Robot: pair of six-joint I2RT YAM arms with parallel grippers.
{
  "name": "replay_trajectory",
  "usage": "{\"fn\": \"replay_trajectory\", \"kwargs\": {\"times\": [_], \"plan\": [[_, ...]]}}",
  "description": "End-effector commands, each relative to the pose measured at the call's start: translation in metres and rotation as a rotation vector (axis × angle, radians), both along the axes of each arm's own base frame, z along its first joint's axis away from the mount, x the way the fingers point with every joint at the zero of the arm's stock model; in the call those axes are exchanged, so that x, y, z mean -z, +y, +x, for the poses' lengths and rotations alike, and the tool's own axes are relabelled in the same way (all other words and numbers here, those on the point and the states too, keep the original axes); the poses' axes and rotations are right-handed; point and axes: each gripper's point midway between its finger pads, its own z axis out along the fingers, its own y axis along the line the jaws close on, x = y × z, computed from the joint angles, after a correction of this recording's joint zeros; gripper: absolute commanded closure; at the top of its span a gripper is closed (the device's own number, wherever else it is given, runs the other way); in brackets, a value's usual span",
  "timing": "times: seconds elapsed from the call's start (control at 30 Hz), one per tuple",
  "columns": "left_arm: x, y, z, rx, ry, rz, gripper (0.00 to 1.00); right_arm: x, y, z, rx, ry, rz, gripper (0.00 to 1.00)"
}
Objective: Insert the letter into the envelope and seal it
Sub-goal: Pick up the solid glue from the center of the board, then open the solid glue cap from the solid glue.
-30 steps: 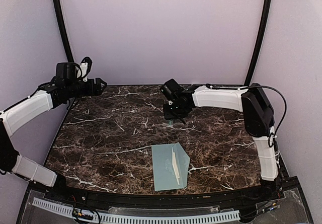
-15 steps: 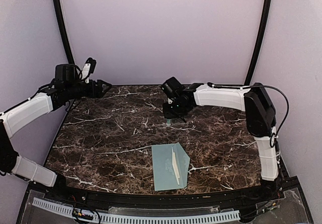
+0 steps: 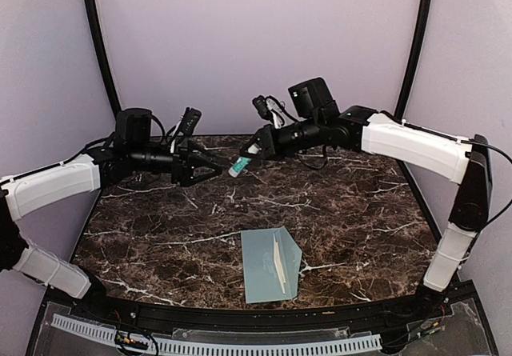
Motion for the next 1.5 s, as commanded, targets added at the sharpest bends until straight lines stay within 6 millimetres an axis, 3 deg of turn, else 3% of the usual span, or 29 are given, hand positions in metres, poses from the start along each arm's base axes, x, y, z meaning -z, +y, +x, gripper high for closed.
{"fn": "replay_trajectory", "kwargs": {"times": [0.0,0.1,0.4,0.5,0.67,0.8,0.87,1.0,1.3,1.47], "plan": [[-0.002,-0.012,-0.022,0.117,-0.011,-0.016,0.26,-0.010,0.022,-0.030,-0.144,0.026,0.076,0.87],[0.002,-0.020,-0.030,0.140,-0.002,-0.001,0.26,-0.017,0.031,-0.040,-0.192,0.028,0.112,0.87],[0.015,-0.028,-0.023,0.095,0.014,0.049,0.29,-0.028,0.042,-0.052,-0.260,0.036,0.157,0.88],[0.017,-0.029,-0.024,0.102,0.018,0.049,0.52,-0.023,0.043,-0.054,-0.267,0.046,0.148,0.88],[0.017,-0.029,-0.022,0.093,0.014,0.052,0.78,-0.020,0.045,-0.054,-0.269,0.048,0.145,0.85],[0.018,-0.029,-0.019,0.078,0.013,0.060,0.94,-0.028,0.042,-0.047,-0.231,0.020,0.161,0.70],[0.018,-0.028,-0.018,0.066,0.010,0.063,0.96,-0.035,0.039,-0.043,-0.208,0.011,0.191,0.57],[0.015,-0.025,-0.015,0.039,-0.009,0.061,0.98,-0.044,0.026,-0.029,-0.148,0.011,0.249,0.49],[0.014,-0.023,-0.011,0.007,-0.013,0.066,0.98,-0.035,0.022,-0.031,-0.151,0.045,0.223,0.64],[0.016,-0.024,-0.009,0.002,-0.012,0.070,0.99,-0.028,0.024,-0.034,-0.167,0.061,0.211,0.67]]}}
